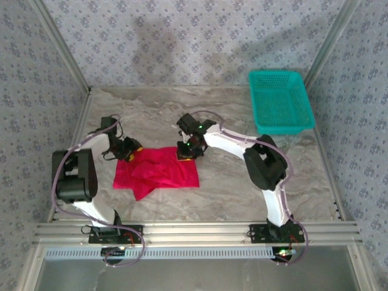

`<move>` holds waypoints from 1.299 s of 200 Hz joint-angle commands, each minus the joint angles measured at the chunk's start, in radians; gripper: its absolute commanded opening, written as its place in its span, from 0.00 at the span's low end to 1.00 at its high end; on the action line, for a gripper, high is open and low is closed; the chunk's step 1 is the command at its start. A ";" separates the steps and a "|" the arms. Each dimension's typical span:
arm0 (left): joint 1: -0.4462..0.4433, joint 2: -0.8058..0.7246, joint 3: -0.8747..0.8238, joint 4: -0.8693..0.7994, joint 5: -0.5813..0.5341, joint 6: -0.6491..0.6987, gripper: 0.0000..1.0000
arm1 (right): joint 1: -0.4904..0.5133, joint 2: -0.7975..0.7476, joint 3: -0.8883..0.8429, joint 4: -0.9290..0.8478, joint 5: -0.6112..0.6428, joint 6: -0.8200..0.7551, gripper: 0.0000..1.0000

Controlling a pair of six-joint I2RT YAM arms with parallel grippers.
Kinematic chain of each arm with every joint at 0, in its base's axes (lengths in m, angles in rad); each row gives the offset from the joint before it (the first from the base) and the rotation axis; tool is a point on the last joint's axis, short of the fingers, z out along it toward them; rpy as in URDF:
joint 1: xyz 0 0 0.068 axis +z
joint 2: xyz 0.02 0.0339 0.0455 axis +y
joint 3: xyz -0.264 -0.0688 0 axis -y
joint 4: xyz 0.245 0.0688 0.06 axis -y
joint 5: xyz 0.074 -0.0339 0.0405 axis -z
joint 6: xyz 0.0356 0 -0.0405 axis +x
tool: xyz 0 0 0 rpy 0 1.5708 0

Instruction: Fold the inside-out t-shirt

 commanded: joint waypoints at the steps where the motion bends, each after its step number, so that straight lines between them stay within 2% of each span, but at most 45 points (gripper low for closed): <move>1: -0.055 0.098 0.061 0.035 0.003 -0.003 0.42 | -0.024 0.027 -0.055 -0.007 -0.011 0.035 0.23; 23: -0.125 0.177 0.123 0.030 -0.012 -0.014 0.41 | -0.053 -0.014 -0.163 -0.019 0.039 0.061 0.24; 41: -0.147 0.173 0.141 0.010 -0.049 -0.036 0.40 | -0.085 -0.079 -0.268 -0.037 0.115 0.058 0.24; 57: -0.147 0.119 0.146 -0.045 -0.141 -0.032 0.41 | -0.129 -0.131 -0.344 -0.030 0.163 0.051 0.25; 79: -0.157 0.001 0.152 -0.135 -0.304 -0.004 0.40 | -0.174 -0.164 -0.346 -0.011 0.165 -0.060 0.26; 98: -0.206 -0.101 0.148 -0.150 -0.354 0.028 0.42 | -0.188 -0.161 -0.289 0.004 0.133 -0.116 0.27; 124: -0.287 -0.152 0.126 -0.130 -0.239 0.102 0.46 | -0.186 -0.134 -0.207 -0.029 0.129 -0.102 0.29; 174: -0.330 -0.184 -0.021 -0.072 -0.016 0.145 0.46 | -0.164 -0.174 -0.154 -0.094 0.164 -0.076 0.36; 220: -0.417 -0.158 -0.092 0.015 0.056 0.114 0.45 | -0.161 -0.119 -0.140 -0.083 0.152 -0.052 0.37; 236: -0.437 -0.164 -0.115 0.024 0.055 0.106 0.36 | -0.161 -0.086 -0.134 -0.084 0.142 -0.045 0.37; 260: -0.445 -0.210 -0.162 0.002 0.050 0.102 0.09 | -0.181 -0.035 -0.123 -0.096 0.173 -0.024 0.37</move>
